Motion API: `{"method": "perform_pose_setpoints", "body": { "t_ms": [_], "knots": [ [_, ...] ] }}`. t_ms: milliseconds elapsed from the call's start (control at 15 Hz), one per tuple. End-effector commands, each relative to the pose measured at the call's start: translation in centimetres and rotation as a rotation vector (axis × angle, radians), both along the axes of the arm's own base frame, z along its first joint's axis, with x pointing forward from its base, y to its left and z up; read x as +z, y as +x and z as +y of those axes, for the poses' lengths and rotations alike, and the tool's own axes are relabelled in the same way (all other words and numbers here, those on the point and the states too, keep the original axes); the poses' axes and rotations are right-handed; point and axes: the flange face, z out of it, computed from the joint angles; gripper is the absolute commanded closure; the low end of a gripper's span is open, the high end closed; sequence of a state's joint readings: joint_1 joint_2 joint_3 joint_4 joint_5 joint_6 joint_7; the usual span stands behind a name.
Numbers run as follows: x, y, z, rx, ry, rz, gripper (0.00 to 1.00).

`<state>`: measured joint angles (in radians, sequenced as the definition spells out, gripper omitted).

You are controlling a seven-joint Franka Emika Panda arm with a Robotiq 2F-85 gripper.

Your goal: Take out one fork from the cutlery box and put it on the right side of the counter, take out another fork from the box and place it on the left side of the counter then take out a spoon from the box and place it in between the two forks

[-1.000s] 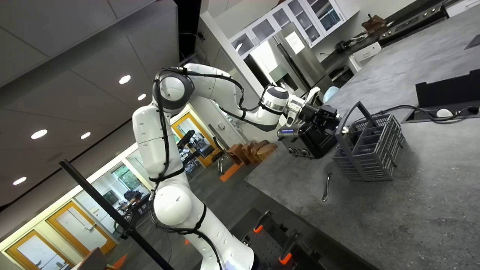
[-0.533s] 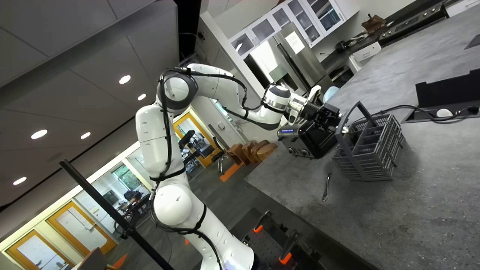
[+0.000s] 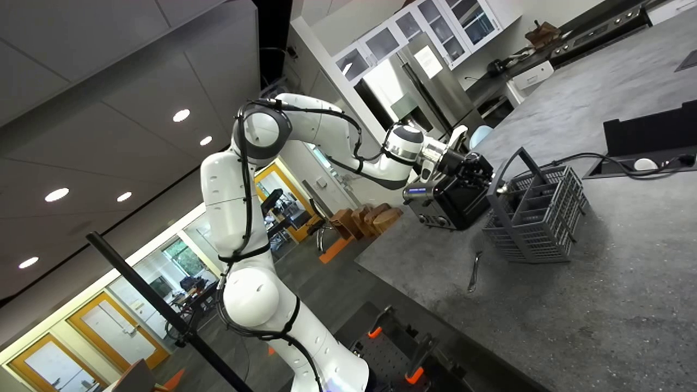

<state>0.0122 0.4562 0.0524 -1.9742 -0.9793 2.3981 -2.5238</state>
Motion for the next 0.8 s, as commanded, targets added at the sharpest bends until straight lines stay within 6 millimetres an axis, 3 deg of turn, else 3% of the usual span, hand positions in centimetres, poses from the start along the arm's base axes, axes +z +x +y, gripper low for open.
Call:
{"method": "perform_pose_setpoints", "body": {
  "t_ms": [0, 467, 733],
  "knots": [
    [0.8, 0.5, 0.5, -0.001, 0.0, -0.028, 1.0],
    [4.1, 0.8, 1.1, -0.031, 0.021, -0.055, 0.98],
    [7.3, 0.9, 1.5, -0.037, 0.02, -0.102, 0.98]
  ]
}}
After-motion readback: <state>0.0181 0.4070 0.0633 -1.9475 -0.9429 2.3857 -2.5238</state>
